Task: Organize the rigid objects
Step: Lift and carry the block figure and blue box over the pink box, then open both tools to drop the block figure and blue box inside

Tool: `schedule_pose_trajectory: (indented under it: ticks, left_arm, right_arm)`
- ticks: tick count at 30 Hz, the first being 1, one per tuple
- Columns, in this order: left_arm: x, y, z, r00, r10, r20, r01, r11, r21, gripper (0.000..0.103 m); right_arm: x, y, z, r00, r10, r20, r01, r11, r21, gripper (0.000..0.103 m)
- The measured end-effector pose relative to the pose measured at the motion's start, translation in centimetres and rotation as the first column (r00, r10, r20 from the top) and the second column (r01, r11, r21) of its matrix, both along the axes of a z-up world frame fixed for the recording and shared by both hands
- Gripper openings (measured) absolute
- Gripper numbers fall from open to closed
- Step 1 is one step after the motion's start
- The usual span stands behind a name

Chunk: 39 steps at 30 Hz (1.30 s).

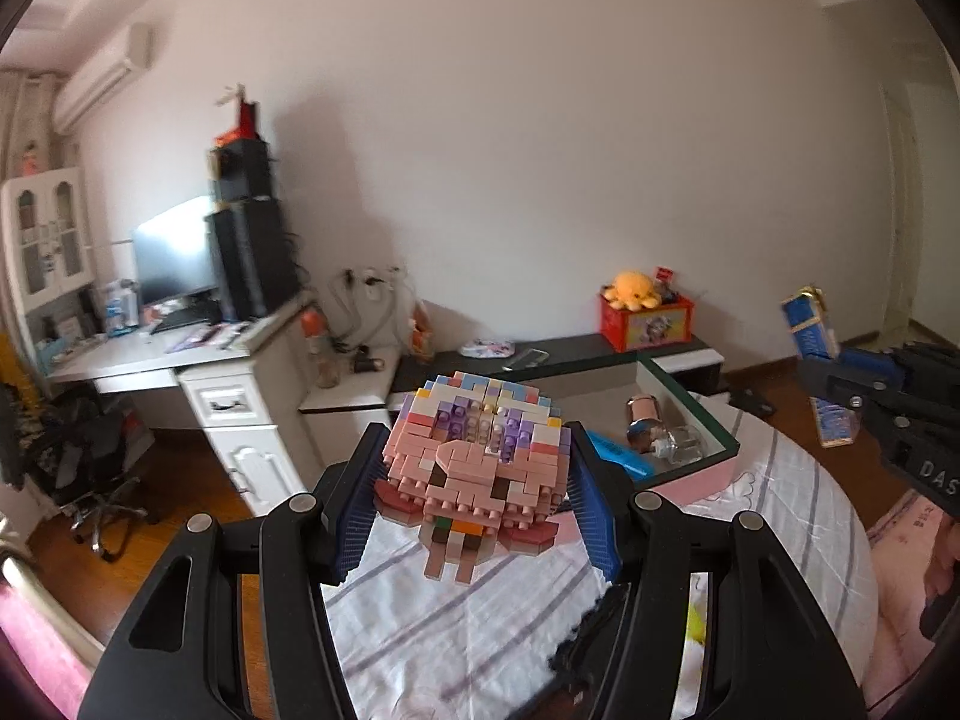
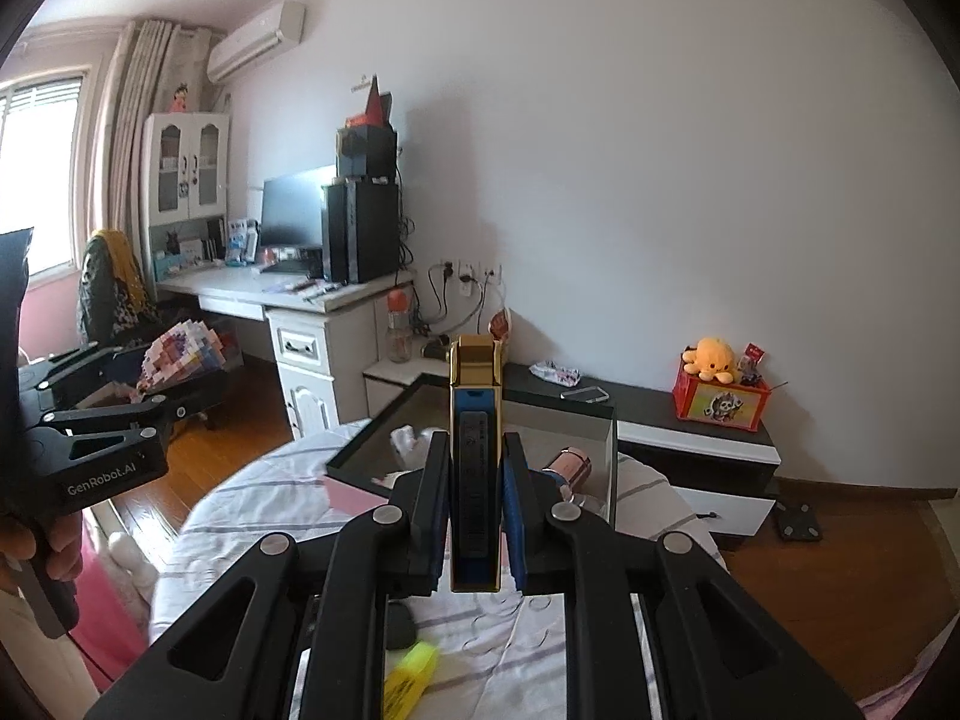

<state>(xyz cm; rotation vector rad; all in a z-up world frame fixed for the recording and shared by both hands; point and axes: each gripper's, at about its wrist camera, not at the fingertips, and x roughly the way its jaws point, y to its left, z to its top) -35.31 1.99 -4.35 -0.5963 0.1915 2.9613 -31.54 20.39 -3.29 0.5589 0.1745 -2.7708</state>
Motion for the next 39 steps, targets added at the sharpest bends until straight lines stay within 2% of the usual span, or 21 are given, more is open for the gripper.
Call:
schedule_pose_trajectory:
  ticks: [3, 6, 13, 21, 26, 27, 28, 29, 30, 35, 39]
  left_arm:
    - [-3.4, 0.3, -1.2, 0.998, -0.024, 0.055, 0.022, 0.999, 0.027, 0.058]
    - [-7.1, 0.9, -2.9, 0.993, -0.019, 0.113, 0.018, 1.0, 0.016, 0.058]
    - [-13.1, 2.5, -6.5, 0.975, -0.036, 0.22, 0.038, 0.999, -0.004, 0.058]
    - [-16.7, 4.2, -10.3, 0.951, -0.031, 0.307, 0.042, 0.999, -0.03, 0.058]
    - [-16.5, 4.2, -11.1, 0.947, -0.028, 0.32, 0.039, 0.999, -0.028, 0.061]
    - [-16.4, 4.1, -11.0, 0.948, -0.03, 0.317, 0.04, 0.999, -0.026, 0.065]
    - [-16.2, 4.0, -10.9, 0.949, -0.033, 0.313, 0.041, 0.999, -0.02, 0.074]
    - [-15.9, 3.7, -10.6, 0.952, -0.03, 0.304, 0.037, 0.999, -0.016, 0.08]
    - [-15.5, 3.6, -10.3, 0.956, -0.024, 0.294, 0.03, 0.999, -0.016, 0.082]
    - [-12.5, 2.2, -8.3, 0.967, -0.011, 0.255, 0.012, 1.0, -0.003, 0.09]
    - [-8.8, 0.4, -5.9, 0.982, 0.024, 0.186, -0.029, 0.999, 0.026, 0.103]
  right_arm:
    - [-3.2, -0.2, -1.2, 0.999, 0.0, 0.037, -0.001, 1.0, 0.012, 0.016]
    - [-6.1, -0.5, -2.7, 0.997, 0.001, 0.082, -0.004, 1.0, 0.026, 0.016]
    - [-12.7, -1.8, -7.1, 0.98, 0.014, 0.199, -0.027, 0.998, 0.062, 0.016]
    - [-15.8, -2.9, -10.5, 0.966, 0.009, 0.259, -0.042, 0.992, 0.122, 0.016]
    - [-15.8, -2.8, -11.3, 0.964, 0.012, 0.266, -0.043, 0.993, 0.111, 0.016]
    - [-15.6, -2.6, -11.2, 0.965, 0.012, 0.262, -0.041, 0.993, 0.108, 0.018]
    - [-15.4, -2.6, -11.1, 0.965, 0.013, 0.261, -0.041, 0.994, 0.102, 0.021]
    - [-15.4, -2.7, -10.9, 0.966, 0.015, 0.258, -0.041, 0.995, 0.096, 0.031]
    - [-15.1, -2.5, -10.7, 0.968, 0.011, 0.251, -0.034, 0.995, 0.091, 0.04]
    - [-13.1, -2.1, -8.6, 0.977, -0.004, 0.214, -0.009, 0.998, 0.059, 0.05]
    - [-9.6, -1.8, -6.0, 0.988, -0.019, 0.154, 0.013, 0.999, 0.036, 0.072]
